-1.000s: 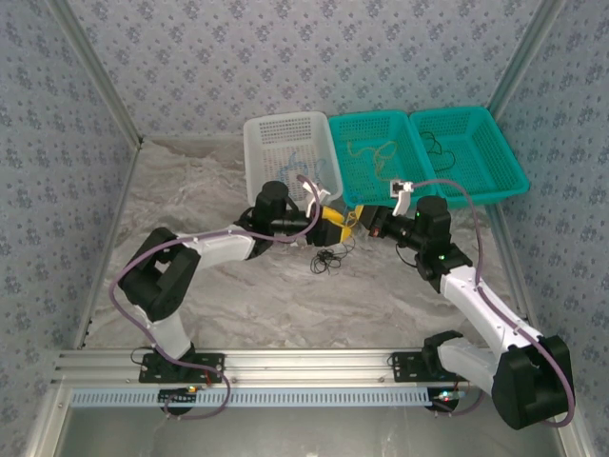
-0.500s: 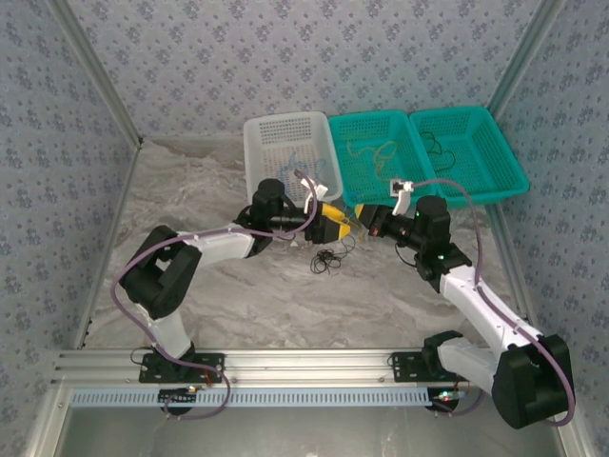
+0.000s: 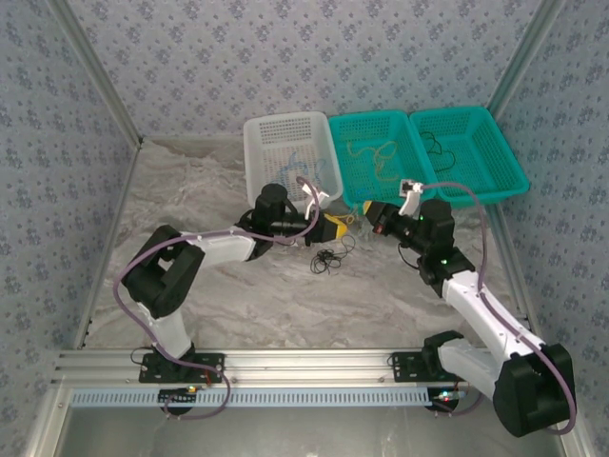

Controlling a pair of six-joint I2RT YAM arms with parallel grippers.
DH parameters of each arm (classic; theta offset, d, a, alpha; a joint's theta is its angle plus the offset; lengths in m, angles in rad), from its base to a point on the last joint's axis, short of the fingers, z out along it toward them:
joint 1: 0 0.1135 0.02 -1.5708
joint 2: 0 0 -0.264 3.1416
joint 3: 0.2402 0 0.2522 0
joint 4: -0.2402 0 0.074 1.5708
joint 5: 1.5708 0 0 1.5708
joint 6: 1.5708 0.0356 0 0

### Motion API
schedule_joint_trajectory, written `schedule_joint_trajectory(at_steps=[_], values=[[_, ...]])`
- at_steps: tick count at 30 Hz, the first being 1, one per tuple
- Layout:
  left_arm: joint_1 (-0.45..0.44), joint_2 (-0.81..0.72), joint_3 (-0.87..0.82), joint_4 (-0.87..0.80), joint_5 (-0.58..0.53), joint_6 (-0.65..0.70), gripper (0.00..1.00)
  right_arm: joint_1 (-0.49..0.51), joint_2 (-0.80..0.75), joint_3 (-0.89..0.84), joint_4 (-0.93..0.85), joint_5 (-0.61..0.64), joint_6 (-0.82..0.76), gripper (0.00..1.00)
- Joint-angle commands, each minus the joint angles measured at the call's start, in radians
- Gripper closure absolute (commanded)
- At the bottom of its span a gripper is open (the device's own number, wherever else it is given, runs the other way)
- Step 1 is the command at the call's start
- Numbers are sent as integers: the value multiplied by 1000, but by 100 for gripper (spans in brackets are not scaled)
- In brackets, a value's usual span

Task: Untangle the cables

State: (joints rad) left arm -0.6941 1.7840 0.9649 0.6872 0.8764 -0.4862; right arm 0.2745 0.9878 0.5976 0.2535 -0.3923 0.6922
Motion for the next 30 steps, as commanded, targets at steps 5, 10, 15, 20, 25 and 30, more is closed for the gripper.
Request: schedule_joint_trajectory(at_steps=[5,10,15,20,25,30], values=[[14,-40,-41,-114,-97,51,100,-95,-82,-24,-113,128,30,100],[100,-112,-173,-64,-354,-55,100,-256,-179,-40,-253,157,21,100],[156,-193,-277,-60,-481,-114,100,-430,-246,-70,-291,81,44,100],[154,-226,-249,-139,-418,-82,100,-415,-193,-58,-81,-207,14,100],[150,-250,-245,-180,-475,-87,100,-156,-22,98,-120,-180,-209,100],[148,-263,-241,-229,-517,-97,100,-3,309,315,-119,-136,-255,100]])
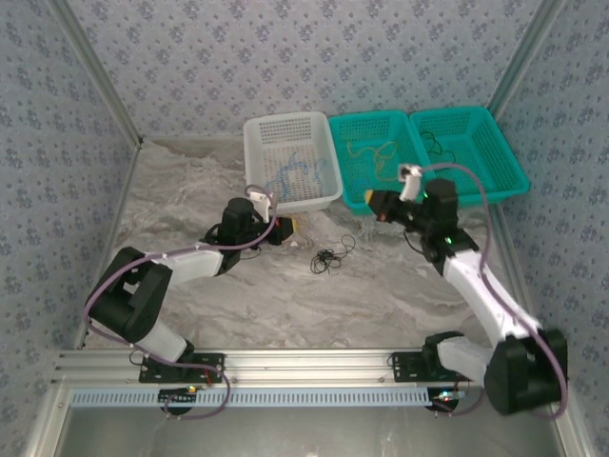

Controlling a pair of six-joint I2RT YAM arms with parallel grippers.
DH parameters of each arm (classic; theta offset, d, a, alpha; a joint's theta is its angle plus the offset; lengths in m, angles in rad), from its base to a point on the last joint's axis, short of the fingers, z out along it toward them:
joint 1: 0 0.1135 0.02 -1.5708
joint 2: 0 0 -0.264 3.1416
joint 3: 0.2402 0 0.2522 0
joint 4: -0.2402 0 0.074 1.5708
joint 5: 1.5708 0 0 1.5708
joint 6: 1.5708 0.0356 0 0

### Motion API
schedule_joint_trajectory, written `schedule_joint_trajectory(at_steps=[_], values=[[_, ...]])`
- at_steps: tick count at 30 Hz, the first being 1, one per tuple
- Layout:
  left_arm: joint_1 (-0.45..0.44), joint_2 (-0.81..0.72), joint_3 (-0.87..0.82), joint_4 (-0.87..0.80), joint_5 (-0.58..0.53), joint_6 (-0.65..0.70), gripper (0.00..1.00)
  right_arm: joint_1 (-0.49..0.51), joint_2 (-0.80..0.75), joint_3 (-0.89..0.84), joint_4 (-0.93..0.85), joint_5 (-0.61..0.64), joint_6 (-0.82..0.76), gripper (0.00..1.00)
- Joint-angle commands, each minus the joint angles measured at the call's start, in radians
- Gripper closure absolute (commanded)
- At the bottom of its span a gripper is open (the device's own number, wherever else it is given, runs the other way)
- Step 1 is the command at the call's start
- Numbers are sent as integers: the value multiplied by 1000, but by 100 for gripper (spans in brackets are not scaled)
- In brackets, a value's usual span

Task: Untangle the cables

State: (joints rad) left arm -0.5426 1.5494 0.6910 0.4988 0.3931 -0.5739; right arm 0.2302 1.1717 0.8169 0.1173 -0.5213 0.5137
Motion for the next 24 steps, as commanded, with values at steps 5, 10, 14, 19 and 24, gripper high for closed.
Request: schedule_joint_trajectory(at_steps=[5,10,14,19,24], values=[[-3,-36,43,-77,-10,10,100,136,482,409,-9,-11,-54,100],[1,-34,103,-140,175,73,100,163,677,605,-35,-34,-36,25],[11,-46,165,-229,307,162,100,159,582,524,-74,-32,-160,5],[13,-40,275,-392,366,289,100,142,366,311,-154,-191,-342,6],[11,-12,326,-356,446,271,100,151,271,214,-174,-281,-327,16]])
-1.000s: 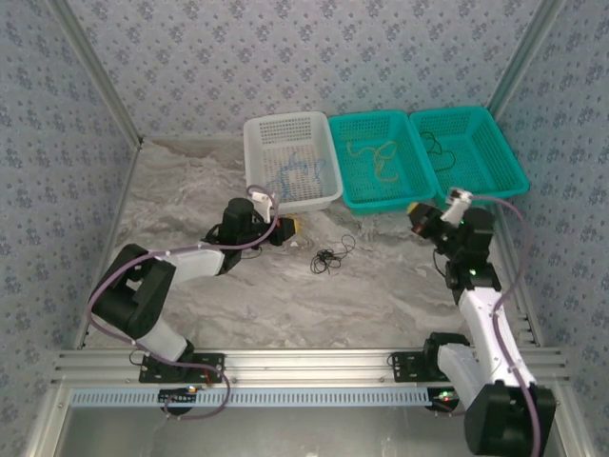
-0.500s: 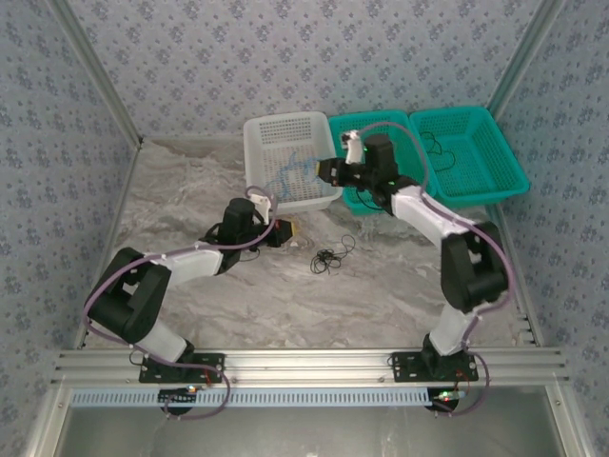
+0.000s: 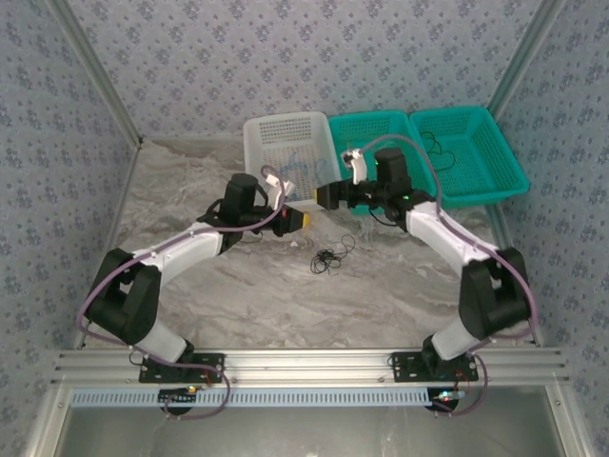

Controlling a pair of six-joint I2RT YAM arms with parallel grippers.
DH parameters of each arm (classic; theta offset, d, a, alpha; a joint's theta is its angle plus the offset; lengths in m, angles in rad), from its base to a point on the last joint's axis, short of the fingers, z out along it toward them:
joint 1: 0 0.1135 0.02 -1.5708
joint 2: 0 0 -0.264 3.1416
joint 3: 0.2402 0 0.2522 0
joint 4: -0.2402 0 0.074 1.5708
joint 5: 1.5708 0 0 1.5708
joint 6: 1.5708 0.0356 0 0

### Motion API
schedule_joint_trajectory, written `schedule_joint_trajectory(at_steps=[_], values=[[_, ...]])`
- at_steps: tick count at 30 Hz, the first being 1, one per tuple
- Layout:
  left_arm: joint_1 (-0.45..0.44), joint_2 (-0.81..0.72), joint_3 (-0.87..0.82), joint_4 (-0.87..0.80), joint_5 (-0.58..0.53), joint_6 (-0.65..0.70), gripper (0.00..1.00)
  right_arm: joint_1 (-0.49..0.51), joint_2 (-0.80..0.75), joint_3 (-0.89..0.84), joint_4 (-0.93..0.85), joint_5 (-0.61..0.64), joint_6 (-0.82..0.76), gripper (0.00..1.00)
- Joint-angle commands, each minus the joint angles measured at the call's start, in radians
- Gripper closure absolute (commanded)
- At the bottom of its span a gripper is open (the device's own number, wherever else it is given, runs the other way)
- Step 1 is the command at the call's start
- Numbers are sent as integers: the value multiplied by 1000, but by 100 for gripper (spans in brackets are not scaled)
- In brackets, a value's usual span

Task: Untangle the cables

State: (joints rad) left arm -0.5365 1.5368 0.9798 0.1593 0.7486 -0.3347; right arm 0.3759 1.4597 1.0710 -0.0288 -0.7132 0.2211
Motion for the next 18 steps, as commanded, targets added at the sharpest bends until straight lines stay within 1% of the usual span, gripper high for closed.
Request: schedule_joint_trajectory(at_steps=[1,3,8,9,12,14,16,18], values=[[4,6,39,2,101,19,100,5,-21,-56,-17,-99,-12,20],[3,8,40,38,109,0,100,5,-24,-76,2,-126,12,25],[-9,11,36,102,130,-24,100,9,-13,-96,33,-146,44,29],[-11,11,37,104,130,-26,100,10,-14,-101,53,-157,57,32],[-17,14,38,112,131,-29,100,9,-20,-120,110,-167,89,48],[-19,16,37,115,133,-30,100,8,-28,-133,133,-161,96,61],[-19,16,37,117,135,-31,100,5,-40,-146,150,-148,98,70],[-18,16,39,115,134,-30,100,3,-59,-157,152,-129,95,85]])
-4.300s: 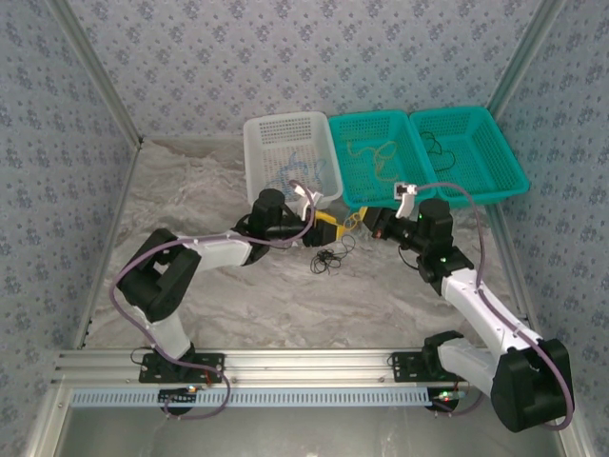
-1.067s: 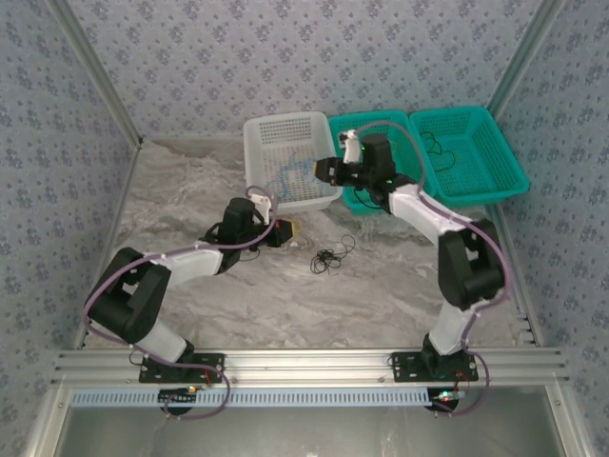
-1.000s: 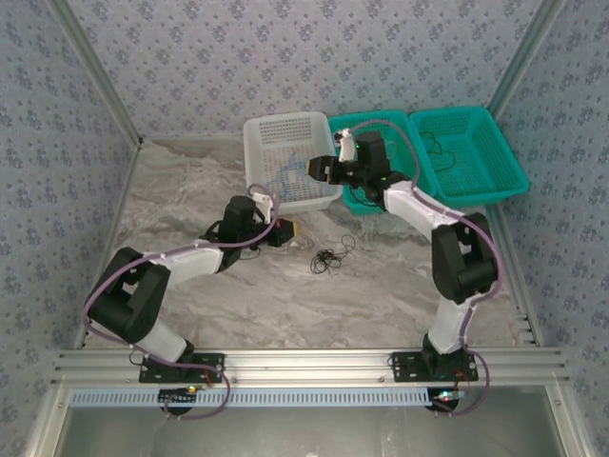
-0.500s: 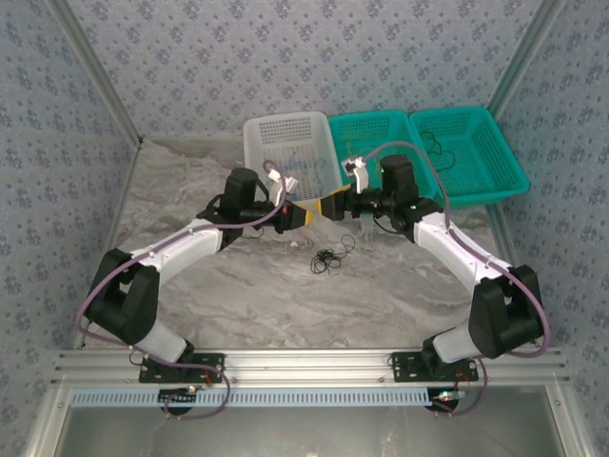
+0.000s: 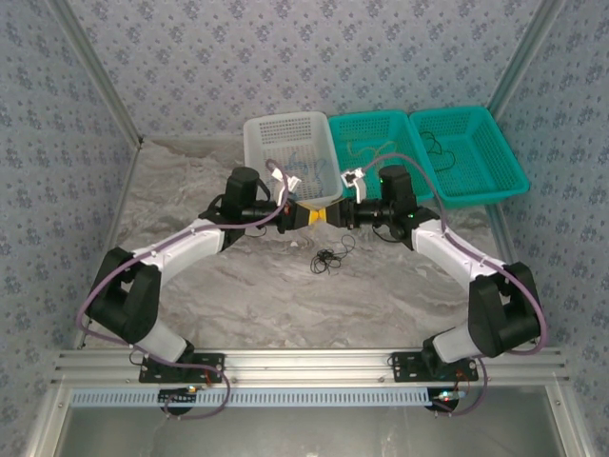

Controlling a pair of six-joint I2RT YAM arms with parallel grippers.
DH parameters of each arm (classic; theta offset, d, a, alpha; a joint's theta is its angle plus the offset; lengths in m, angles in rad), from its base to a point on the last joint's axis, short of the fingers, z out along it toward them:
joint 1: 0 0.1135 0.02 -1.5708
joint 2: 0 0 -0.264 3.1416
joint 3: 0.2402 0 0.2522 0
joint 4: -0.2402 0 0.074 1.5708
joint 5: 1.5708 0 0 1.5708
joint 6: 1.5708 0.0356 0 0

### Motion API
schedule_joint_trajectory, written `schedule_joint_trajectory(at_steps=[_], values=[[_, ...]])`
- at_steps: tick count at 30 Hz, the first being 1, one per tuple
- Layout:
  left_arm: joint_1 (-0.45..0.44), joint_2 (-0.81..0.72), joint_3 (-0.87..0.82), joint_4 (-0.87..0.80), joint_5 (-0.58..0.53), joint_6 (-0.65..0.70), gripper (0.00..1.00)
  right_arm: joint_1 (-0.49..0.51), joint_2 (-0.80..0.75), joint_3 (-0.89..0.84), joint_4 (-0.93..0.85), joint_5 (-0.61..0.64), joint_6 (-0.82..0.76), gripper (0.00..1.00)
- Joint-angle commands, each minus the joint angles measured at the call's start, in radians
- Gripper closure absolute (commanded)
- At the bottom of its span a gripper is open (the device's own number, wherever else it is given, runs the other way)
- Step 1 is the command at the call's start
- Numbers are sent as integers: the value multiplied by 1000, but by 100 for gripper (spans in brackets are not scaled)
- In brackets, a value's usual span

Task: Untangle the cables

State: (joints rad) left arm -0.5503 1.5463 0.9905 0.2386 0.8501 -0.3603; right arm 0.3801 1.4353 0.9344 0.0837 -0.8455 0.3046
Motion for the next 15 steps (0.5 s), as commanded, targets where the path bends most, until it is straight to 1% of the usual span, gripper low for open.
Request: schedule_joint_trajectory(at_steps=[1,2,3,6,7,8,9,10,11,12,13,14,15], values=[[-5,6,28,33,32,-3,100,-3,-49,-24,34,17,4,91],[-6,6,28,32,30,-3,100,-4,-64,-30,24,30,-4,98],[-7,8,27,30,28,-2,100,-6,-78,-33,17,42,-12,100],[-9,15,32,24,13,-2,100,-12,-128,-44,-15,75,-38,100],[-10,18,35,20,7,-2,97,-16,-145,-45,-31,97,-47,100],[-10,22,38,14,-8,-2,87,-22,-161,-45,-47,131,-53,100],[-10,23,40,11,-22,-3,71,-29,-173,-45,-60,163,-56,100],[-11,26,42,10,-40,-5,51,-38,-185,-45,-70,210,-53,100],[-12,27,41,5,-75,-9,35,-55,-195,-45,-73,254,-47,100],[-12,28,41,-5,-114,-12,24,-67,-201,-46,-73,297,-37,100],[-13,28,39,-14,-160,-14,16,-88,-205,-46,-72,349,-23,100],[-14,28,38,-24,-213,-22,2,-112,-205,-47,-65,397,-3,100],[-14,28,34,-28,-254,-29,1,-132,-203,-47,-59,432,14,100]])
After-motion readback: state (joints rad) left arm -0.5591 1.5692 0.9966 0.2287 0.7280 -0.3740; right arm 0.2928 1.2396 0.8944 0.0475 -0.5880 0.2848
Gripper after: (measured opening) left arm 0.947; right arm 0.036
